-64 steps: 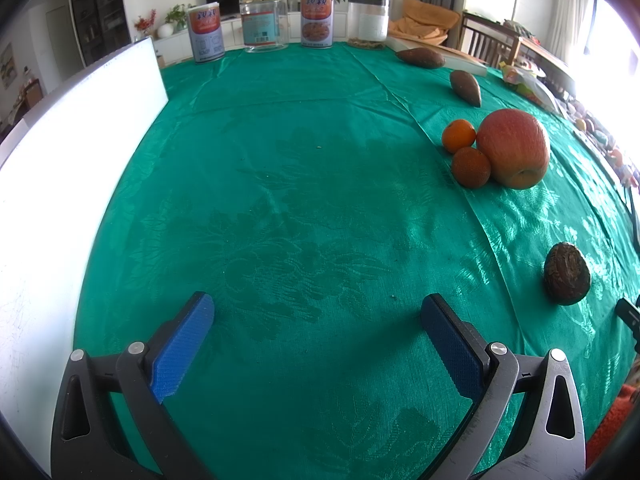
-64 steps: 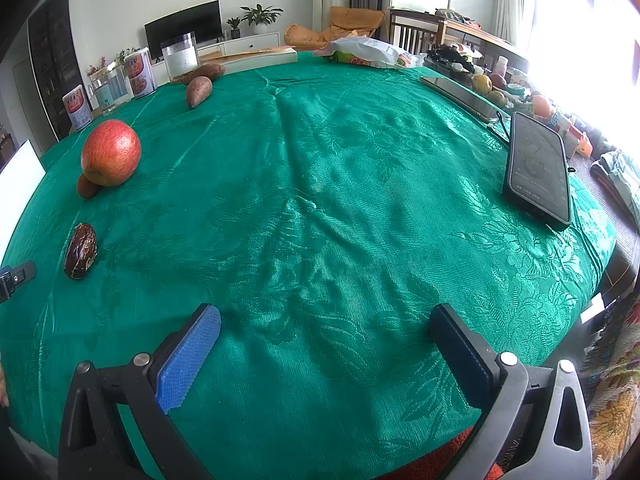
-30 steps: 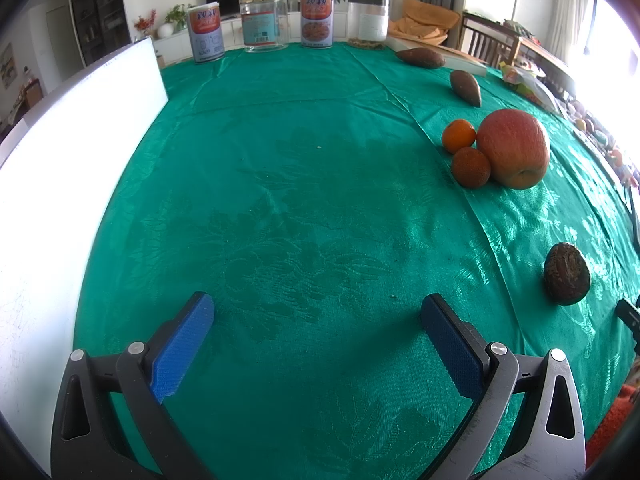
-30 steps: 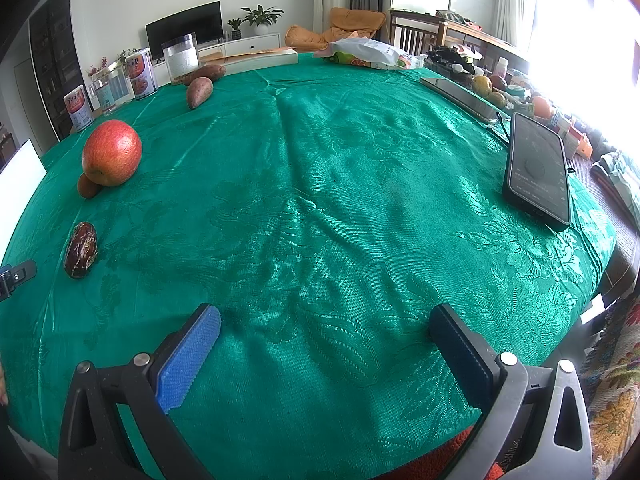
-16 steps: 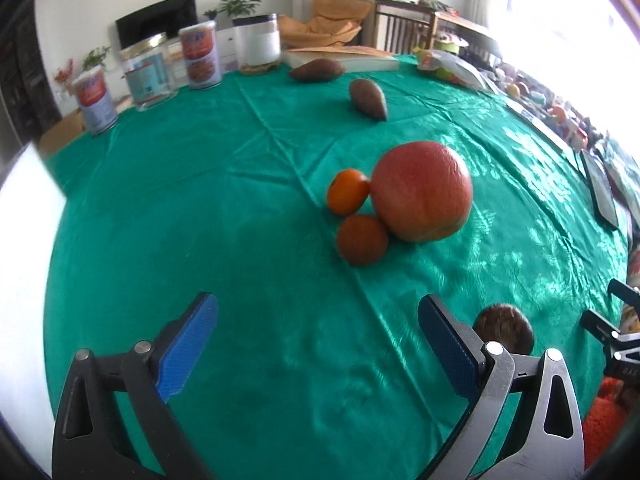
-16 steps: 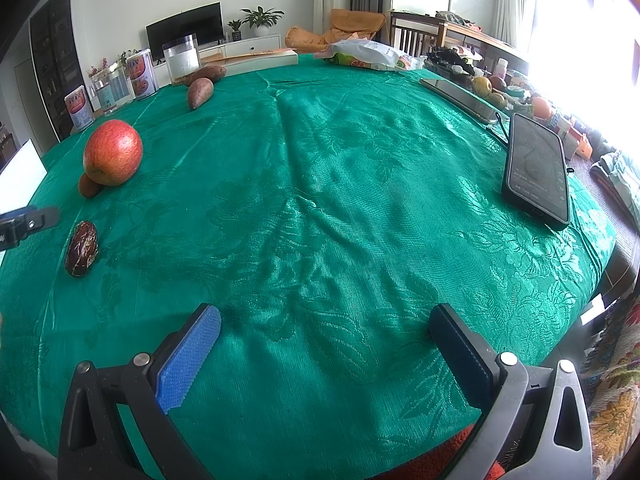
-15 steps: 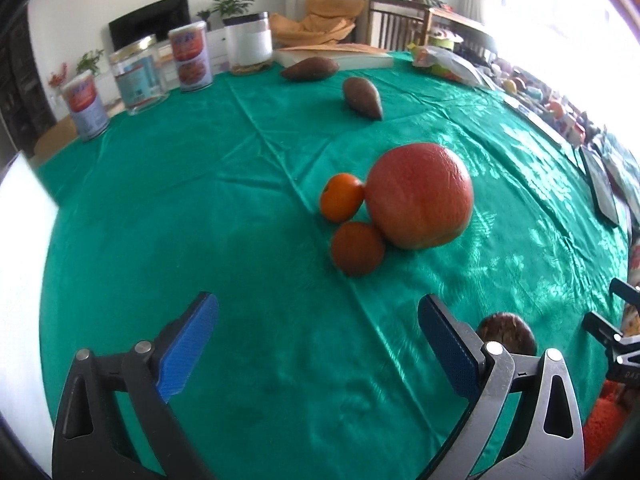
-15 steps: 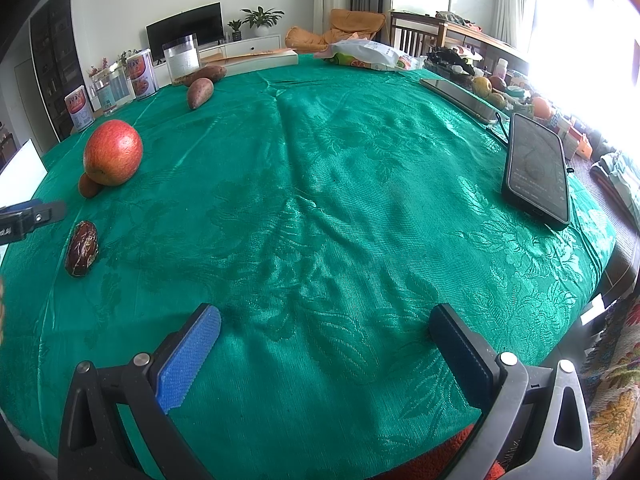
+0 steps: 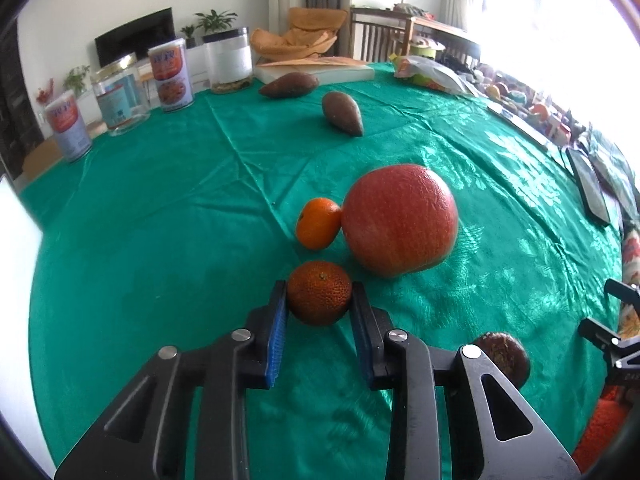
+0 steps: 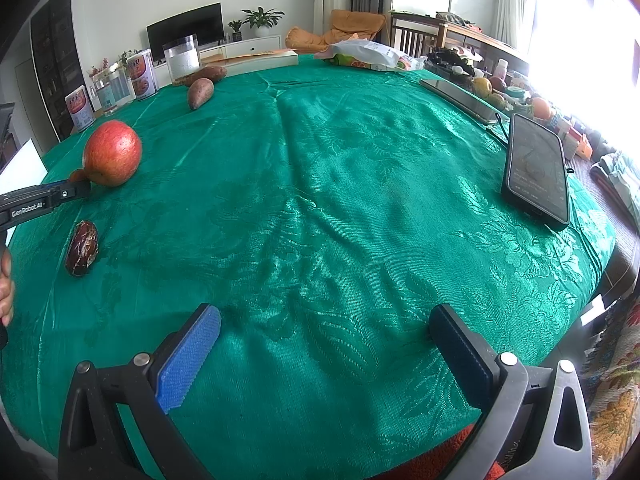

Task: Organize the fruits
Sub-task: 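Grasp a tangerine with the left gripper while the right gripper grasps a sweet potato, then carry the tangerine and sweet potato into the box and open both grippers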

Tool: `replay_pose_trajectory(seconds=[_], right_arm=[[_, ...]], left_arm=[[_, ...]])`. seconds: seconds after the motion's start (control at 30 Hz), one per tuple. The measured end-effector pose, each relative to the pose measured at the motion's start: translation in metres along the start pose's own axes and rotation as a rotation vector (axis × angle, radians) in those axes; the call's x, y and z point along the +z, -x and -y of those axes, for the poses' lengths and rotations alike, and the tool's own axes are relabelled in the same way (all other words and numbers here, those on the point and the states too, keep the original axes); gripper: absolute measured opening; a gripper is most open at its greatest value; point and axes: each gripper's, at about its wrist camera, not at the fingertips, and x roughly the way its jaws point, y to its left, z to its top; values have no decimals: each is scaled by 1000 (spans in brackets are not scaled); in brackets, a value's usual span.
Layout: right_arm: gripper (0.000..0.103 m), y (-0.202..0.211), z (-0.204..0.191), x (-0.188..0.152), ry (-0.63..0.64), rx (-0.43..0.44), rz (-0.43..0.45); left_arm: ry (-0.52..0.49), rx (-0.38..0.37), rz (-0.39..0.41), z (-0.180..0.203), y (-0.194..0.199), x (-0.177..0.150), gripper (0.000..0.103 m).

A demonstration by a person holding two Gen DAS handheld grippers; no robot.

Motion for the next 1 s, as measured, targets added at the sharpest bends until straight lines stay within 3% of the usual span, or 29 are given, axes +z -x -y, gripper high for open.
replay_pose_trajectory(seconds=[0.1, 0.2, 0.43, 0.53, 0.6, 0.67, 0.73, 0.8, 0.87, 1.0], right_arm=[[103, -2, 0, 6, 6, 17, -49], [103, -13, 4, 40, -68, 175, -98], [102, -92, -76, 196, -24, 378, -126], [94, -141, -123, 254, 33, 371, -159], [83, -171, -145, 278, 48, 352, -199], [80, -195, -161, 292, 58, 331, -223], [69, -215, -170, 297, 77, 294, -260], [40, -215, -176, 296, 117, 276, -248], [40, -211, -171, 293, 98, 282, -265], [40, -177, -137, 270, 14, 326, -214]], left_arm=[[46, 25, 1, -14, 22, -13, 30], [85, 62, -5, -29, 38, -28, 30], [172, 110, -12, -51, 52, -48, 30], [201, 123, -8, -57, 57, -51, 30], [221, 128, -12, -61, 60, -53, 30], [227, 133, -22, -65, 61, -55, 30], [225, 138, -30, -67, 61, -58, 30], [223, 145, -32, -69, 62, -60, 30], [234, 139, -28, -71, 63, -62, 30], [262, 101, 0, -69, 75, -63, 30]])
